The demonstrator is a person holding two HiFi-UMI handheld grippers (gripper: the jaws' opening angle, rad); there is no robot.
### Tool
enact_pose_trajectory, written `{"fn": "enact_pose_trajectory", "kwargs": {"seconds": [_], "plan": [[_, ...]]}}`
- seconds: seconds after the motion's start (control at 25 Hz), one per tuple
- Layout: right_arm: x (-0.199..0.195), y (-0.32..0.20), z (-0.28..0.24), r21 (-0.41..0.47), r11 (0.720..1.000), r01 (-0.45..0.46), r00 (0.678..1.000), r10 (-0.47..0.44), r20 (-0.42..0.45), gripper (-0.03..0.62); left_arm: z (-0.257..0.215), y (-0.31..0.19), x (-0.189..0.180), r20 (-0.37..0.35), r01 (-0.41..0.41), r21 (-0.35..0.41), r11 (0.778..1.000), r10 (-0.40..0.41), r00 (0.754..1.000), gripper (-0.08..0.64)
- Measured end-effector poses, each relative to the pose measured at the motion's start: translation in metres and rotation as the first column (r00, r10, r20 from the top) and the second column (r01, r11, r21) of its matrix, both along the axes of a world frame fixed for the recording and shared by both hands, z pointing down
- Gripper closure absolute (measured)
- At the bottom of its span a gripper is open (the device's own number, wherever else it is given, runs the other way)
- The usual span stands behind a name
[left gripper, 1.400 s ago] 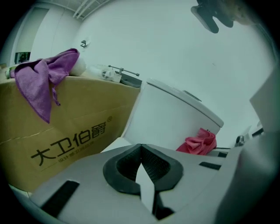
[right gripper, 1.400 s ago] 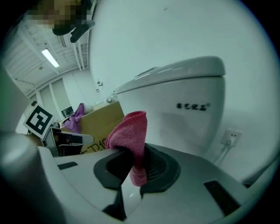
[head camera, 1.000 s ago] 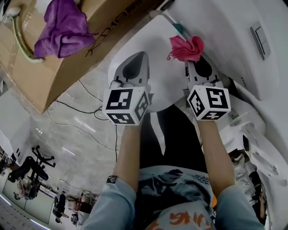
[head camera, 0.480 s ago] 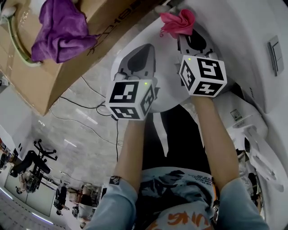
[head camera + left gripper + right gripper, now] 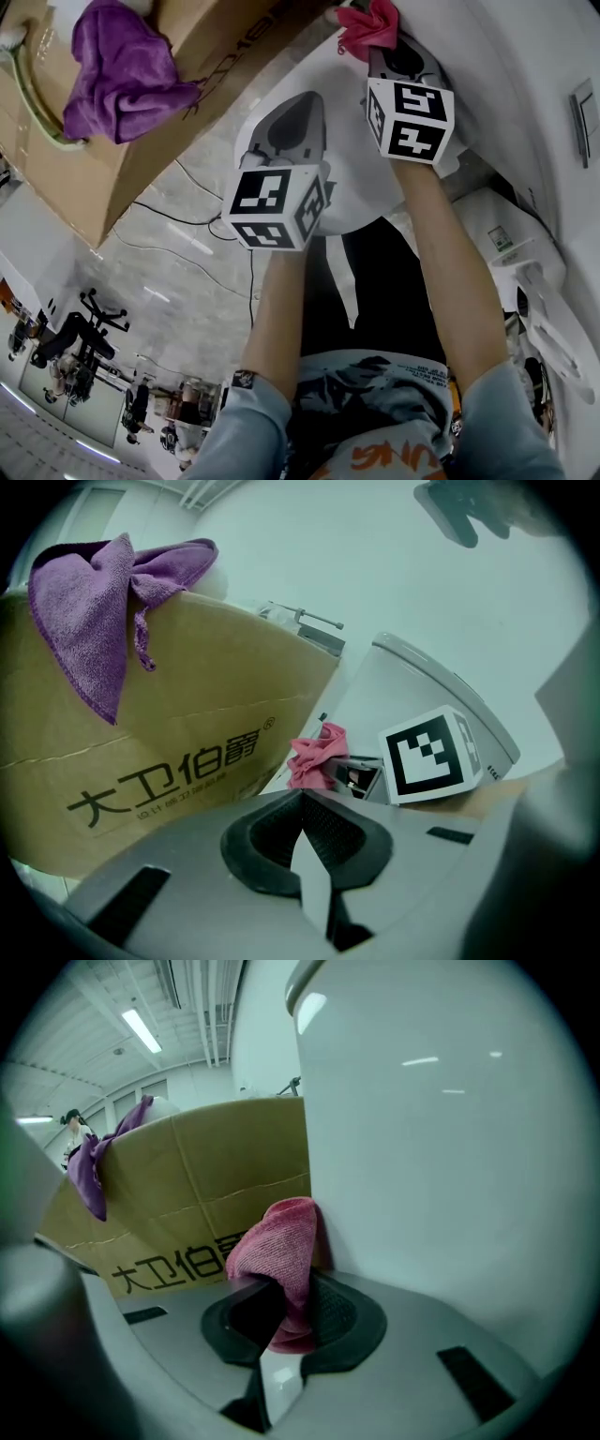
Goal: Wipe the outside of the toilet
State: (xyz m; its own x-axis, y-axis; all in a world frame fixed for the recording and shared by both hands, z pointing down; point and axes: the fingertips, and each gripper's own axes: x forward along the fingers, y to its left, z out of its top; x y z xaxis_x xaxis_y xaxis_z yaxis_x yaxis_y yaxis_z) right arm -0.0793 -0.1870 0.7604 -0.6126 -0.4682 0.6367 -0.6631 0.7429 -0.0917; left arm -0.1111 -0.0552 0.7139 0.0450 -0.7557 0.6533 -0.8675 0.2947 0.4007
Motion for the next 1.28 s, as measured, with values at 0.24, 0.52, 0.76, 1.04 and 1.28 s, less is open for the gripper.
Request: {"fn": "enact_pose_trajectory", "kwargs": {"seconds": [0.24, 0.52, 0.76, 1.04, 1.28], "plan": [[0.030, 0.006, 0.016, -0.057, 0.998, -0.036, 0.998, 0.033, -0.047, 0.528, -0.004, -0.008, 0.014, -0.011, -0.027, 0.000, 1.000, 0.027, 1.000, 0.535], [0.061, 0.013, 0.023, -0.105, 0.990, -0.099, 0.995, 0.096, -0.030, 0.528, -0.006, -0.013, 0.028, -0.015, -0.060, 0.007, 0.998, 0.060, 0.998, 0.535], [0.088, 0.018, 0.028, -0.154, 0.972, -0.178, 0.984, 0.176, -0.022, 0.528, -0.007, -0.014, 0.044, -0.022, -0.094, 0.007, 0.996, 0.094, 0.995, 0.535], [0.119, 0.025, 0.033, -0.168, 0.960, -0.225, 0.974, 0.222, -0.036, 0.526, -0.007, -0.017, 0.058, -0.026, -0.131, 0.010, 0.991, 0.131, 0.991, 0.535], [0.143, 0.031, 0.034, -0.169, 0.956, -0.241, 0.970, 0.237, -0.045, 0.526, -0.007, -0.021, 0.073, -0.030, -0.168, 0.010, 0.986, 0.168, 0.985, 0.535]]}}
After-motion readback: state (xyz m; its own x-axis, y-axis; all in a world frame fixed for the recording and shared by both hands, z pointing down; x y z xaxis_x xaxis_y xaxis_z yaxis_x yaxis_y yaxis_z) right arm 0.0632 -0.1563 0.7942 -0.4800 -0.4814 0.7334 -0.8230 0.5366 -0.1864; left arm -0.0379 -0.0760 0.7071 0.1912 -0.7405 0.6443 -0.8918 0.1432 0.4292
